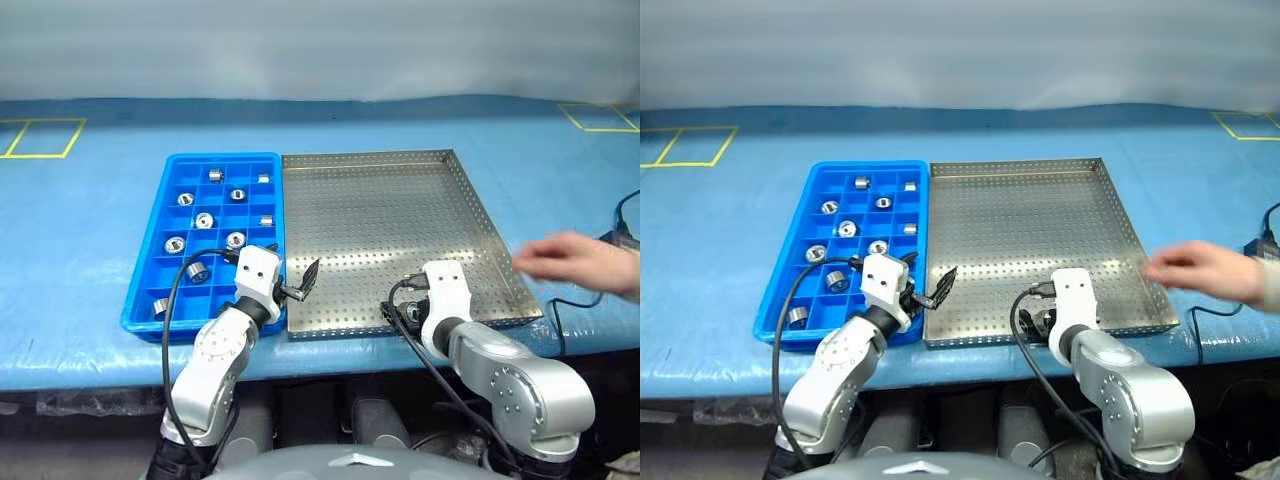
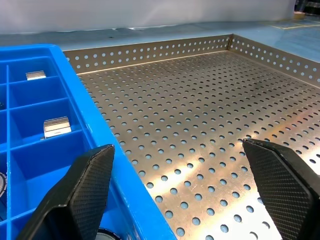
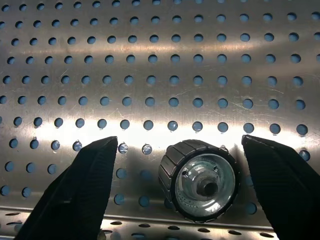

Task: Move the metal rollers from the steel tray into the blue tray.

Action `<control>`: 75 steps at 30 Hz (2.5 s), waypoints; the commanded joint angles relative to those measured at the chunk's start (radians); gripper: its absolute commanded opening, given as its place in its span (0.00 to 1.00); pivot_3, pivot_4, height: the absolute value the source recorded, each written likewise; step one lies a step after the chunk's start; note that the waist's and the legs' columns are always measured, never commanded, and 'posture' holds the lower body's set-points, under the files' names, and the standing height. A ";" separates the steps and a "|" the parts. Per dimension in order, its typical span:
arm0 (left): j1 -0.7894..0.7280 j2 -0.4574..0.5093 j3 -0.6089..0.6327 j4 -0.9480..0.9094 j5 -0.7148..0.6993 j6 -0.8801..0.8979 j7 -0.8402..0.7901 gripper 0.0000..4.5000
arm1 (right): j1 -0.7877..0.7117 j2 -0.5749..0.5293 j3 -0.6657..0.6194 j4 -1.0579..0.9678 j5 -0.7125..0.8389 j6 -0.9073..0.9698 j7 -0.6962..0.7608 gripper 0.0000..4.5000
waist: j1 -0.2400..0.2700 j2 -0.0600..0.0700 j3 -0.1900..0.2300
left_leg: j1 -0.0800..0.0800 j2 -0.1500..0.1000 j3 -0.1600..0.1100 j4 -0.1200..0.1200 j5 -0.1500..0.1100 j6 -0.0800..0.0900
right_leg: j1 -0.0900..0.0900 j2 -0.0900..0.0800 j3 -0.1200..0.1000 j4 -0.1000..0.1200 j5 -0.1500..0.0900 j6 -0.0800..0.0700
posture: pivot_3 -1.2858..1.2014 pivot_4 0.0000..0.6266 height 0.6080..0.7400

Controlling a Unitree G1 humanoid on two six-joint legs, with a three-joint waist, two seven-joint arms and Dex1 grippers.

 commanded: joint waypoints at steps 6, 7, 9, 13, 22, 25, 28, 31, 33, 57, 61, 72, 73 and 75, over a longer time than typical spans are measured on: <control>0.014 -0.006 0.011 -0.018 -0.003 -0.036 0.021 1.00 | 0.023 -0.059 0.002 0.041 0.194 0.011 -0.121 0.38 | 0.016 -0.001 0.000 | 0.000 0.000 0.000 0.000 0.000 0.000 | 0.001 0.000 -0.001 -0.001 0.000 0.000 | 0.53 0.24 1.00; 0.013 -0.006 0.011 -0.019 -0.003 -0.036 0.022 1.00 | 0.020 -0.062 -0.002 0.045 0.215 0.011 -0.137 0.38 | 0.016 -0.001 -0.001 | 0.000 0.000 0.000 0.000 0.000 0.000 | 0.001 0.000 -0.001 -0.001 0.000 0.000 | 0.53 0.24 1.00; 0.013 -0.006 0.013 -0.019 -0.004 -0.037 0.022 1.00 | 0.015 -0.069 -0.011 0.054 0.259 0.011 -0.168 0.38 | 0.016 -0.001 -0.001 | 0.000 0.000 -0.001 0.000 0.000 0.000 | 0.001 0.000 -0.001 -0.001 0.000 0.000 | 0.53 0.24 1.00; 0.010 -0.004 0.015 -0.019 -0.004 -0.038 0.022 1.00 | -0.008 -0.078 -0.031 0.064 0.343 0.011 -0.230 0.38 | 0.016 -0.002 -0.001 | 0.000 0.000 -0.001 0.000 0.000 0.000 | 0.002 0.000 -0.001 -0.002 0.000 0.000 | 0.53 0.24 1.00; 0.001 -0.009 0.033 -0.025 0.011 -0.042 0.048 1.00 | -0.309 0.046 0.012 0.031 0.432 0.011 -0.172 0.38 | 0.010 0.000 0.001 | 0.000 0.001 -0.001 0.001 0.000 0.000 | -0.001 0.003 0.000 0.001 0.000 0.000 | 0.54 0.24 1.00; 0.001 -0.004 0.045 -0.036 0.022 -0.041 0.067 1.00 | -0.356 0.066 0.038 0.064 0.410 0.011 -0.154 0.38 | 0.017 0.000 0.001 | -0.002 0.001 -0.001 0.000 0.000 0.000 | -0.001 0.003 0.000 0.000 0.000 0.000 | 0.54 0.24 1.00; 0.009 -0.006 0.071 -0.049 0.043 -0.053 0.106 1.00 | -0.402 0.071 0.087 0.095 0.374 -0.033 -0.132 0.38 | 0.021 0.000 0.001 | -0.003 0.000 -0.002 0.000 0.000 0.001 | -0.001 0.002 0.000 -0.001 0.000 0.001 | 0.55 0.24 1.00; 0.028 -0.012 0.104 -0.062 0.081 -0.080 0.166 1.00 | -0.432 0.053 0.199 0.123 0.309 -0.202 -0.099 0.38 | 0.021 0.000 0.001 | -0.002 -0.001 -0.001 0.000 0.000 0.001 | -0.001 0.001 0.000 -0.001 0.000 0.001 | 0.57 0.24 1.00; 0.048 -0.011 0.126 -0.078 0.081 -0.092 0.178 1.00 | -0.438 0.027 0.285 0.145 0.254 -0.306 -0.075 0.38 | 0.024 0.000 0.001 | -0.002 -0.001 -0.001 0.000 0.000 0.001 | -0.001 0.002 0.000 0.000 0.000 0.001 | 0.58 0.24 1.00; 0.417 -0.003 0.216 -0.329 -0.001 -0.097 0.157 1.00 | -0.350 0.045 0.665 0.558 -0.007 -0.904 0.299 0.38 | 0.152 -0.001 0.002 | -0.002 0.002 -0.004 -0.004 -0.002 -0.002 | -0.003 -0.001 -0.007 -0.011 0.000 0.000 | 0.67 0.24 1.00; 0.426 -0.006 0.218 -0.334 0.006 -0.096 0.168 1.00 | -0.315 0.024 0.669 0.567 -0.013 -0.875 0.329 0.38 | 0.166 -0.001 0.002 | -0.003 0.002 -0.005 -0.004 -0.004 -0.001 | -0.003 0.000 -0.009 -0.012 0.000 0.000 | 0.67 0.24 1.00; 0.427 -0.007 0.215 -0.328 -0.002 -0.103 0.174 1.00 | -0.295 0.010 0.626 0.517 -0.012 -0.832 0.361 0.89 | 0.182 -0.001 0.002 | -0.003 0.002 -0.006 -0.004 -0.005 -0.002 | -0.002 -0.002 -0.014 -0.014 0.000 0.000 | 0.67 0.24 1.00; 0.426 -0.007 0.214 -0.327 -0.002 -0.104 0.174 1.00 | -0.296 0.011 0.620 0.515 -0.013 -0.832 0.359 0.89 | 0.183 -0.001 0.002 | -0.003 0.002 -0.006 -0.004 -0.005 -0.002 | -0.002 -0.002 -0.014 -0.014 0.000 0.000 | 0.67 0.24 1.00; 0.423 -0.007 0.212 -0.323 -0.003 -0.104 0.172 1.00 | -0.297 0.013 0.614 0.515 -0.017 -0.831 0.358 0.89 | 0.183 -0.001 0.002 | -0.003 0.002 -0.006 -0.004 -0.005 -0.002 | -0.002 -0.002 -0.015 -0.014 0.000 0.000 | 0.66 0.24 1.00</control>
